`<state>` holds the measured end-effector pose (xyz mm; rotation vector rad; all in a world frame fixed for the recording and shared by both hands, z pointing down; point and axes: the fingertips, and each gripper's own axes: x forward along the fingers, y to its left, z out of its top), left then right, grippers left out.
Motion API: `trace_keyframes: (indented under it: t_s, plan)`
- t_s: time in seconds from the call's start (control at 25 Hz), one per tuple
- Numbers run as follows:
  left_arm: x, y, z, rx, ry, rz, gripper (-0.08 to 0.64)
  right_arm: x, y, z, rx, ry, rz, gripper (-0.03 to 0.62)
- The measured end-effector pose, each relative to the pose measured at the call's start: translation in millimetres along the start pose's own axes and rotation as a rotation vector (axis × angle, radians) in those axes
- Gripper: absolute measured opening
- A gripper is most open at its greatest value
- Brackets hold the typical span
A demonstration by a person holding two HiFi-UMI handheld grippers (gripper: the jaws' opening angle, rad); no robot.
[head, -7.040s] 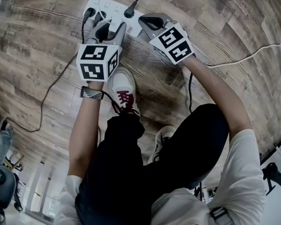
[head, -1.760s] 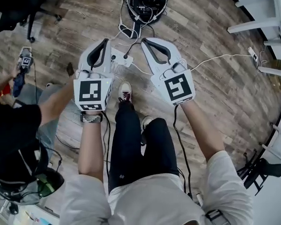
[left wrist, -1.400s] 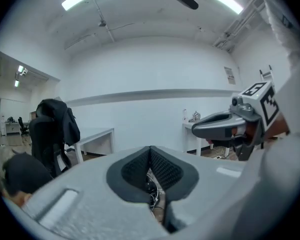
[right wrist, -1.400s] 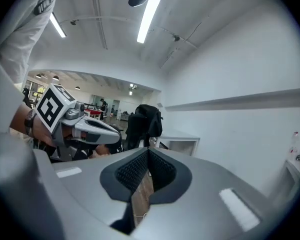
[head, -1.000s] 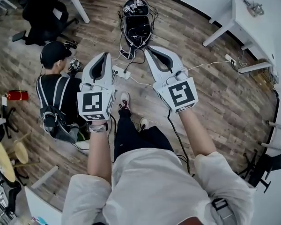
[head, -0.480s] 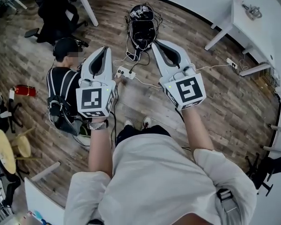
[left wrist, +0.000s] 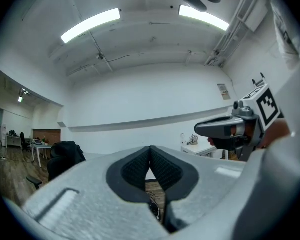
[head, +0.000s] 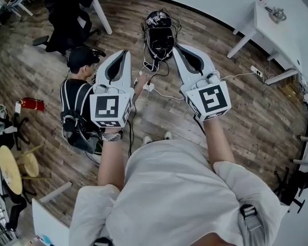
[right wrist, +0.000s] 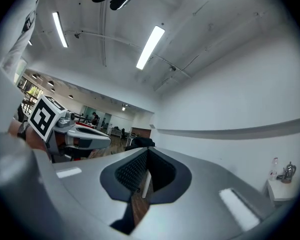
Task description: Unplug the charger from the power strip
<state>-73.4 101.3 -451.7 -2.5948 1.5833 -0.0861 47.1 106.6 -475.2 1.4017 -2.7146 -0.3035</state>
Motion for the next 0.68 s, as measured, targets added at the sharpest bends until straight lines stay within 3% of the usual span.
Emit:
trace_keyframes:
  t_s: [0.68]
  plan:
    - [-6.7, 7.4, -3.2, -0.005, 0.008, -0.041, 0.006, 0.0, 10.6, -7.6, 0.003, 0.040, -0.030, 0.000]
